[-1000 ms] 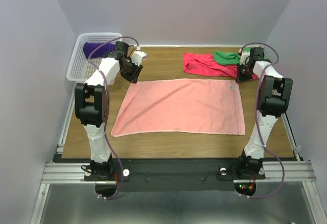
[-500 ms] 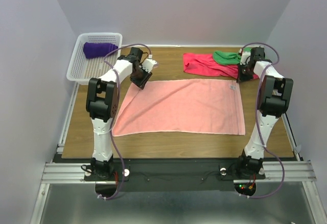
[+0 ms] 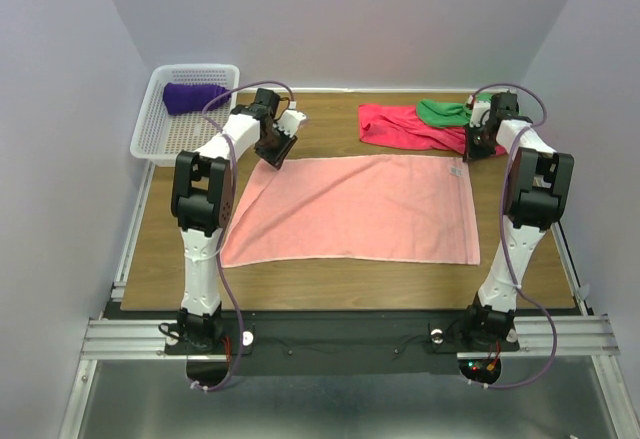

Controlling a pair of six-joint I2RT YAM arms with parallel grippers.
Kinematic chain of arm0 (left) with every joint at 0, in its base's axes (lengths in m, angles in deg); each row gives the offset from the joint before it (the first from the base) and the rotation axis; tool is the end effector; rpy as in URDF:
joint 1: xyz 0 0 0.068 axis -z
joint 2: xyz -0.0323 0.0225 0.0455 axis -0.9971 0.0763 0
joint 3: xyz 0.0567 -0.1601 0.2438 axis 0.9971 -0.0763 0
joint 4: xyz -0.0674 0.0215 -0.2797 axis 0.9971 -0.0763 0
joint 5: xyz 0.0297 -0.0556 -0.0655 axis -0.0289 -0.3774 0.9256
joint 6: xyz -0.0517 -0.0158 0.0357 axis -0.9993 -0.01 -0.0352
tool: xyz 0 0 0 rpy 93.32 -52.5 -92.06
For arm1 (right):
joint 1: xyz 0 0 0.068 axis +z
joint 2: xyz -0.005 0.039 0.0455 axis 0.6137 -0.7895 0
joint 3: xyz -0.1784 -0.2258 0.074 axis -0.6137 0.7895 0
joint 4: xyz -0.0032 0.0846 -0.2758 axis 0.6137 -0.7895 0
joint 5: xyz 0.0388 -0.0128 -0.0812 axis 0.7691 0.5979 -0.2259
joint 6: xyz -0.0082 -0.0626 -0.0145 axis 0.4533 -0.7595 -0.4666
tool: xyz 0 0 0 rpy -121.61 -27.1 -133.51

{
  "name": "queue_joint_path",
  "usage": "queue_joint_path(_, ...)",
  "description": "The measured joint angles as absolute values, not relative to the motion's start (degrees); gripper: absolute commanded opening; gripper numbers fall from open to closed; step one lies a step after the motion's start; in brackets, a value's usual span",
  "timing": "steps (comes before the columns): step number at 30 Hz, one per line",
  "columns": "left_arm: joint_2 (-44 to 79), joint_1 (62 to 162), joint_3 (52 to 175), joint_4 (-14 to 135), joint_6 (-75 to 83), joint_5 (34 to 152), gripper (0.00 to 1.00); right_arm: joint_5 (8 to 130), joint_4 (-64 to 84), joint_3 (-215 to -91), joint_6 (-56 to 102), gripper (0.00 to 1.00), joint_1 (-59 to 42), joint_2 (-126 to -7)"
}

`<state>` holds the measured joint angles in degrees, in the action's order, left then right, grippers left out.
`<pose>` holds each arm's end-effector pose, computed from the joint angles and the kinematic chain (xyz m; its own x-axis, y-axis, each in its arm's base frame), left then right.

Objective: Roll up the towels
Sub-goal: Flatten the towel

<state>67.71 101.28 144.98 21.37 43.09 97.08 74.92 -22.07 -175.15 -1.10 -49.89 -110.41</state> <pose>0.5040 -0.1524 0.1980 -0.5586 0.6294 -0.5401 0.7125 0.6975 0.0759 0.5093 -0.0965 0.1696 -0.8385 -0.1170 -0.5322 -0.1675 0.9847 0.0474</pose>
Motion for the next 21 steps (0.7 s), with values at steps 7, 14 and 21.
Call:
queue_joint_path(7, 68.4, 101.3, 145.0, 21.2, 42.6, 97.1, 0.38, 74.9, -22.1, -175.2, -1.6, 0.01, -49.9, -110.4)
queue_joint_path(14, 70.2, 101.3, 145.1, 21.6, 42.3, 97.1, 0.28, 74.9, -22.1, -175.1, -1.8, 0.01, -49.9, -110.4)
queue_joint_path(21, 70.2, 101.3, 145.5, 21.6, 42.0, 96.8, 0.02, 74.9, -22.0, -175.1, -2.1, 0.01, -49.9, -110.4)
